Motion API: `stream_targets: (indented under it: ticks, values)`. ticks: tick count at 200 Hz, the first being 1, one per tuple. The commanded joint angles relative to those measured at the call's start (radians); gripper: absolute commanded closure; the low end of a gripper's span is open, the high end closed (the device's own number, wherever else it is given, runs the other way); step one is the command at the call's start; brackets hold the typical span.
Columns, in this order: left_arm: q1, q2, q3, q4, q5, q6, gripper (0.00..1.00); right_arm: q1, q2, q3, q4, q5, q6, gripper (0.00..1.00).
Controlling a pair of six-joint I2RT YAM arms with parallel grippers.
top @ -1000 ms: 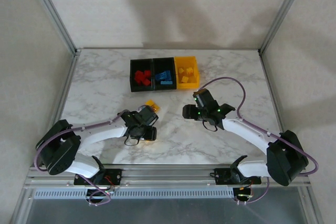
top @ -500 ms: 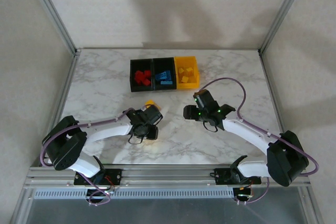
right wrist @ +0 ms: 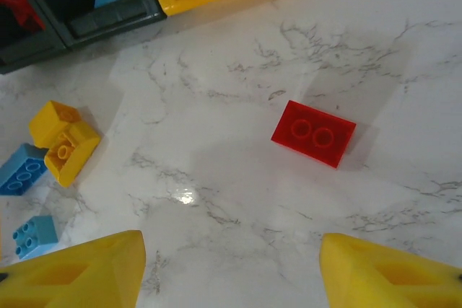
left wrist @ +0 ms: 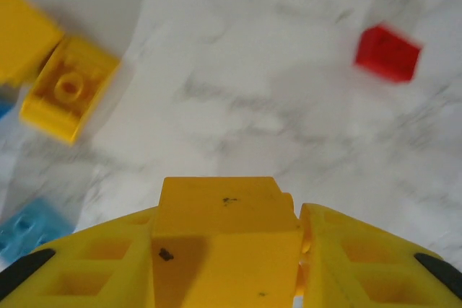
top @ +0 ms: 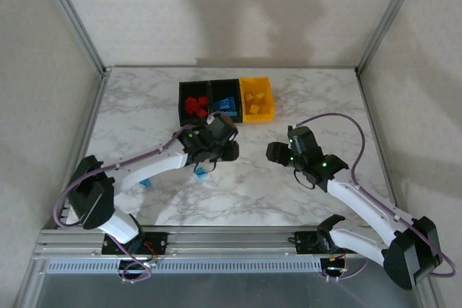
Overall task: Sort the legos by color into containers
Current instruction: Pick up the lego from the middle-left of the table, then place the lego in the container.
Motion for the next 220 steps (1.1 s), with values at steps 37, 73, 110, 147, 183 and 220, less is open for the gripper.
stream_targets:
  ticks: [37, 73, 110, 147, 183, 220]
  values:
    - [0.045, 0.302, 0.397, -0.025, -0.066, 0.072, 0.69, -0.016, -0.108, -0.089, -0.026, -0.006, 0.100, 0.35]
    - [0.077, 0.504, 0.657, -0.066, -0.083, 0.090, 0.69, -0.016, -0.169, -0.124, -0.046, 0.007, 0.134, 0.35]
    - [0.088, 0.727, 0.968, -0.129, -0.100, 0.107, 0.68, -0.016, -0.206, -0.139, -0.079, 0.017, 0.154, 0.35]
    - [0.101, 0.887, 1.157, -0.157, -0.128, 0.075, 0.68, -0.016, -0.240, -0.135, -0.117, 0.029, 0.170, 0.35]
    - [0.110, 0.929, 1.159, -0.073, -0.133, 0.053, 0.65, -0.016, -0.275, -0.147, -0.139, 0.032, 0.191, 0.35]
    - [0.118, 0.964, 1.187, -0.045, -0.161, 0.053, 0.64, -0.016, -0.293, -0.153, -0.158, 0.038, 0.204, 0.36]
